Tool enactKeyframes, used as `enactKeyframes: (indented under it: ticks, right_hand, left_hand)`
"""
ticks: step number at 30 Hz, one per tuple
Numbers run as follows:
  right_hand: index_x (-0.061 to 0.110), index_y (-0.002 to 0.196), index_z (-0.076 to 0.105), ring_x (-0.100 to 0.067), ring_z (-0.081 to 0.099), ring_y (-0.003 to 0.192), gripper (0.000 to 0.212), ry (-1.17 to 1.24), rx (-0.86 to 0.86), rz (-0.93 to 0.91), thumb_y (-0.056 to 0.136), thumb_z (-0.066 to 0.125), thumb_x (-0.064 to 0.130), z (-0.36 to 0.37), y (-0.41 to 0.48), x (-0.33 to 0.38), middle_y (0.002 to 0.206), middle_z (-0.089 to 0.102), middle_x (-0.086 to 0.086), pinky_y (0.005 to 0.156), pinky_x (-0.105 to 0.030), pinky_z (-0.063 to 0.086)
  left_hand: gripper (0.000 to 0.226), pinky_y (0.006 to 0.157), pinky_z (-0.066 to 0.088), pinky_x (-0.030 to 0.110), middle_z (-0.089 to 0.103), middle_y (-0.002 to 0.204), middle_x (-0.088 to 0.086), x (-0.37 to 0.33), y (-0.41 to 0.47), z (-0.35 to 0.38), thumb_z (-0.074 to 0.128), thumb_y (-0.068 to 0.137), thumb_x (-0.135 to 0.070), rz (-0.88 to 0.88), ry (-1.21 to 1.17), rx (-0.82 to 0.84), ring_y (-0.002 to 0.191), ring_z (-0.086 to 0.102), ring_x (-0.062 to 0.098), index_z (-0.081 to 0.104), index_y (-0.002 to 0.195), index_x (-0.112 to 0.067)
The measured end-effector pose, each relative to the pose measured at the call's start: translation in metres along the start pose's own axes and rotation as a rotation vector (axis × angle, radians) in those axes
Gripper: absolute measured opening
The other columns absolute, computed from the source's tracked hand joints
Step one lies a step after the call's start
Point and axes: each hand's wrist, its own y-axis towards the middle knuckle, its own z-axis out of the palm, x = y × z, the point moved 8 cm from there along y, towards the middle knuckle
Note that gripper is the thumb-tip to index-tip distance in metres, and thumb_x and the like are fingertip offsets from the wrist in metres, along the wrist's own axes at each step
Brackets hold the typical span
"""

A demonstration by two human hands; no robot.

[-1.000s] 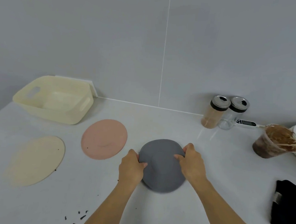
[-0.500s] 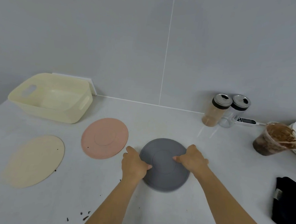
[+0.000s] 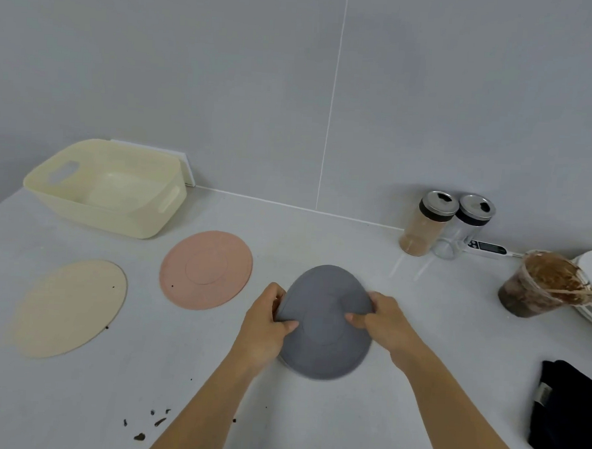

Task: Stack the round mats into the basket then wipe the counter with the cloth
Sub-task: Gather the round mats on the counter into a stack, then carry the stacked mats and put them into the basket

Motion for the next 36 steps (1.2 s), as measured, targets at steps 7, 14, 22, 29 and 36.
enactKeyframes:
  ticks: [7,14,22,29,36]
  right_hand:
    - [0.006,0.067,0.052,-0.02,0.048,0.066,0.021,0.203,-0.082,-0.259,0.087,0.057,0.007,0.002,-0.032,0.054,0.071,0.054,-0.008,0.061,-0.029,0.04]
    - [0.008,0.081,0.062,-0.021,0.061,0.074,0.003,0.262,-0.245,-0.3,0.083,0.063,0.006,0.057,-0.029,0.127,0.08,0.066,-0.006,0.066,-0.032,0.051]
    - [0.006,0.082,0.061,-0.023,0.058,0.077,0.004,0.135,-0.284,-0.198,0.083,0.063,0.009,0.134,0.007,0.16,0.08,0.062,-0.006,0.067,-0.03,0.048]
    - [0.006,0.083,0.051,-0.018,0.048,0.073,0.011,-0.121,-0.264,-0.109,0.087,0.058,0.014,0.161,0.03,0.137,0.087,0.054,-0.006,0.056,-0.024,0.037]
    - [0.006,0.109,0.048,-0.032,0.052,0.106,0.044,-0.425,-0.23,0.07,0.078,0.067,0.031,0.169,0.046,0.125,0.116,0.052,-0.014,0.091,-0.045,0.046]
  left_hand:
    - [0.026,0.065,0.045,0.028,0.065,0.081,0.006,-0.024,-0.006,-0.052,0.062,0.077,0.007,0.048,-0.278,-0.102,0.074,0.059,0.018,0.049,0.082,-0.015]
    - [0.022,0.067,0.047,0.027,0.066,0.087,0.002,-0.044,0.021,-0.148,0.066,0.077,0.0,0.13,-0.243,-0.185,0.08,0.061,0.017,0.056,0.085,-0.018]
    - [0.014,0.067,0.041,0.03,0.062,0.086,0.007,-0.023,0.068,-0.223,0.067,0.077,-0.01,0.098,0.114,-0.257,0.08,0.057,0.024,0.057,0.086,-0.012]
    - [0.015,0.067,0.037,0.032,0.059,0.089,0.007,0.015,0.1,-0.214,0.066,0.079,-0.014,0.053,0.41,-0.201,0.079,0.052,0.025,0.052,0.083,-0.009]
    - [0.055,0.086,0.041,0.04,0.047,0.117,0.021,0.026,0.107,-0.21,0.075,0.072,-0.025,-0.052,0.667,-0.175,0.108,0.047,0.037,0.046,0.111,0.0]
